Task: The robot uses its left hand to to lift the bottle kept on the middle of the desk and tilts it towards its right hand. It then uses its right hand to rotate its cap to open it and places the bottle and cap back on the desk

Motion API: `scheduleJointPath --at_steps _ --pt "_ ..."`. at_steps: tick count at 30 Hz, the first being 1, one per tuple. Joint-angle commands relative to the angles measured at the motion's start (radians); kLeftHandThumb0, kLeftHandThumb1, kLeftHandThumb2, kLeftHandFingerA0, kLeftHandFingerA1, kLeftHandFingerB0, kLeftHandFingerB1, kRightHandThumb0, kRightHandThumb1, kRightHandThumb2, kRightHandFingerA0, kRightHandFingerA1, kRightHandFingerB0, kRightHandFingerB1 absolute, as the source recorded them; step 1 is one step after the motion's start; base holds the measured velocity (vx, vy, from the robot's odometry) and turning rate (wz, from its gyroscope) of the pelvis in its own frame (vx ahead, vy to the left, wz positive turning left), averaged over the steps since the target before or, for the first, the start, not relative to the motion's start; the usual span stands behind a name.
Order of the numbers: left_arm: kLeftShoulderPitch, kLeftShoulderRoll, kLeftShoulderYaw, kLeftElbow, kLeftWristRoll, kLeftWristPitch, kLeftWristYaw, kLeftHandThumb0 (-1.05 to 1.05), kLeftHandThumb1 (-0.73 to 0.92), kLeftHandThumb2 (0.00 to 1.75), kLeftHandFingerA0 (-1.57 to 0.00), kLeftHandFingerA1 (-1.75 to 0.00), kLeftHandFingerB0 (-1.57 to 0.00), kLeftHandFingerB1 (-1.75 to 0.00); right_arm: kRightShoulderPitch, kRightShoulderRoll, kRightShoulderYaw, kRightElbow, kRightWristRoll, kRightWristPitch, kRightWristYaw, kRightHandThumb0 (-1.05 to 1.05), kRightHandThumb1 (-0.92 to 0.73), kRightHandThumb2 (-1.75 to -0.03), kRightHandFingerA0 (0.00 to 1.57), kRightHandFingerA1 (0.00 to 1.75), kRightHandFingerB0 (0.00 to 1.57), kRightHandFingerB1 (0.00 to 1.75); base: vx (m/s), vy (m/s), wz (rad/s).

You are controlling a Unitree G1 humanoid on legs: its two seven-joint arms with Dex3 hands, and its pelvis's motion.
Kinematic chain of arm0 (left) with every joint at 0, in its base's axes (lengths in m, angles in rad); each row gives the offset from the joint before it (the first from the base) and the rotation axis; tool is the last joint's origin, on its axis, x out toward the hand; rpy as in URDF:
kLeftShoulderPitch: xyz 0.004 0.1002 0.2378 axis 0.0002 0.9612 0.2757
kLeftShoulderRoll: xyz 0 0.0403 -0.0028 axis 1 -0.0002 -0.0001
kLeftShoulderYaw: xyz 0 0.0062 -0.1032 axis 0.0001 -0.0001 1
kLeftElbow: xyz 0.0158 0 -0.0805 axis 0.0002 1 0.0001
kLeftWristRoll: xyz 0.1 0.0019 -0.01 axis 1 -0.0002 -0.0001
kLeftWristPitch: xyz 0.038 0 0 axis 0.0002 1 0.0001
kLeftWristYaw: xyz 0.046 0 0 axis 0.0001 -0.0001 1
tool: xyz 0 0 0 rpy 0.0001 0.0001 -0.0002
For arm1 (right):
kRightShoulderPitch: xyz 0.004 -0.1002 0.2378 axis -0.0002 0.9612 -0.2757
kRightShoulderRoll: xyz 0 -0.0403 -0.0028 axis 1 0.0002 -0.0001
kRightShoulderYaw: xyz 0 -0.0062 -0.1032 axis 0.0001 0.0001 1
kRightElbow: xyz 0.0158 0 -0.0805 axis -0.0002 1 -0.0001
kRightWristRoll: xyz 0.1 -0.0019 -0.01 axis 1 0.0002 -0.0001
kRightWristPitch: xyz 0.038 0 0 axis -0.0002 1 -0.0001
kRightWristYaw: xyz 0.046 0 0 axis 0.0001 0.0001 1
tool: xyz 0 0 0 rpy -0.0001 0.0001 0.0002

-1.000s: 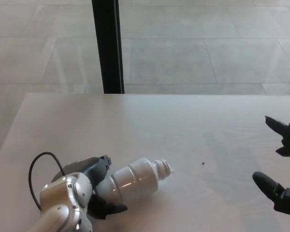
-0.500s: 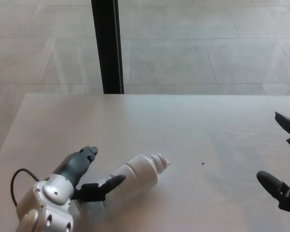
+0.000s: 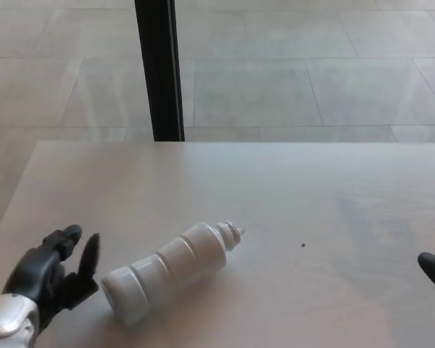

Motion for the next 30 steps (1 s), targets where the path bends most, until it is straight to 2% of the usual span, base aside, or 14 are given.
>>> scheduleJointPath --at_steps 1,5,12,15,17,19,23,24,25,26,27,28,29,30 --pt "0.147 -0.072 0.608 0.024 -0.457 -0.131 0.052 -0.99 0.92 1.19 0.00 -0.11 0.00 -0.08 0.016 -0.092 -0.338 0.148 0.322 -0.033 0.017 -0.40 -0.47 -1.04 0.22 0.72 0.00 0.53 0.00 0.000 0.00" --pt "0.191 -0.027 0.864 0.165 -0.564 -0.185 0.103 -0.76 0.84 1.05 0.00 -0.08 0.00 0.00 0.022 -0.183 -0.514 0.348 0.402 -0.051 0.016 -0.87 -0.57 -0.96 0.17 0.85 0.04 0.49 0.00 0.000 0.00" --pt "0.223 0.121 1.212 0.552 -0.709 -0.384 0.248 -0.79 0.86 1.12 0.00 -0.13 0.00 -0.10 -0.032 -0.326 -0.688 0.791 0.474 -0.009 -0.034 -0.91 -0.60 -1.04 0.00 0.72 0.03 0.40 0.00 0.000 0.00" --pt "0.249 0.198 1.303 0.750 -0.768 -0.471 0.253 -0.76 0.82 1.10 0.00 -0.14 0.00 -0.12 -0.062 -0.317 -0.748 0.865 0.542 0.009 -0.032 -0.90 -0.56 -0.98 0.14 0.83 0.03 0.51 0.00 0.000 0.00" --pt "0.281 0.271 1.352 0.947 -0.803 -0.561 0.284 -0.75 0.78 1.04 -0.02 -0.16 0.00 -0.09 -0.117 -0.293 -0.834 0.881 0.626 0.111 -0.063 -0.90 -0.57 -1.01 0.70 1.25 0.04 0.56 0.00 0.000 0.00" --pt "0.303 0.303 1.372 1.032 -0.807 -0.571 0.304 -0.71 0.74 1.02 -0.09 -0.26 0.00 -0.14 -0.129 -0.292 -0.871 0.895 0.671 0.182 -0.026 -0.83 -0.61 -1.01 0.00 0.64 0.00 0.40 0.00 0.000 0.00" --pt "0.327 0.231 1.378 0.983 -0.774 -0.553 0.308 -0.72 0.74 1.00 -0.08 -0.20 0.00 -0.10 -0.215 -0.288 -0.999 0.954 0.793 0.279 -0.081 -0.88 -0.59 -1.00 0.04 0.76 0.03 0.49 0.00 0.000 0.00" --pt "0.328 0.212 1.381 0.972 -0.767 -0.542 0.322 -0.61 0.89 0.68 -0.08 -0.28 0.00 -0.11 -0.236 -0.283 -1.028 0.981 0.821 0.260 -0.103 -0.70 -0.82 -0.60 0.00 1.05 0.00 0.54 0.00 0.000 0.00" --pt "0.329 0.185 1.386 0.954 -0.758 -0.523 0.345 -0.61 0.89 0.68 -0.08 -0.28 0.00 -0.11 -0.271 -0.273 -1.068 1.018 0.863 0.231 -0.138 -0.70 -0.82 -0.60 0.00 1.05 0.00 0.54 0.00 0.000 0.00" --pt "0.334 0.165 1.387 0.947 -0.752 -0.518 0.347 -0.72 0.71 0.98 -0.13 -0.33 0.00 -0.11 -0.277 -0.262 -1.084 1.027 0.878 0.225 -0.140 -0.80 -0.57 -1.00 0.50 1.10 0.01 0.63 0.00 0.000 0.00" --pt "0.344 0.124 1.384 0.932 -0.742 -0.509 0.357 -0.58 0.83 0.74 -0.10 -0.33 -0.04 -0.06 -0.279 -0.226 -1.104 1.027 0.909 0.204 -0.134 -0.75 -0.91 -0.52 0.07 1.59 0.00 0.70 0.00 0.000 0.00" --pt "0.361 0.099 1.351 0.951 -0.709 -0.513 0.353 -0.58 0.90 0.69 -0.18 -0.32 -0.02 -0.16 -0.262 -0.186 -1.102 1.028 0.915 0.171 -0.120 -0.87 -0.58 -1.04 0.87 1.34 0.05 0.60 0.00 0.000 0.00" --pt "0.383 0.086 1.307 0.988 -0.668 -0.525 0.332 -0.58 0.90 0.69 -0.18 -0.32 -0.02 -0.16 -0.254 -0.163 -1.100 1.053 0.908 0.144 -0.122 -0.87 -0.58 -1.04 0.87 1.34 0.05 0.60 0.00 0.000 0.00" --pt "0.401 0.083 1.272 1.006 -0.639 -0.538 0.301 -0.65 0.73 0.99 -0.10 -0.45 0.00 -0.20 -0.242 -0.151 -1.112 1.060 0.921 0.145 -0.100 -0.82 -0.55 -1.03 0.10 0.82 0.03 0.62 0.00 0.000 0.00"
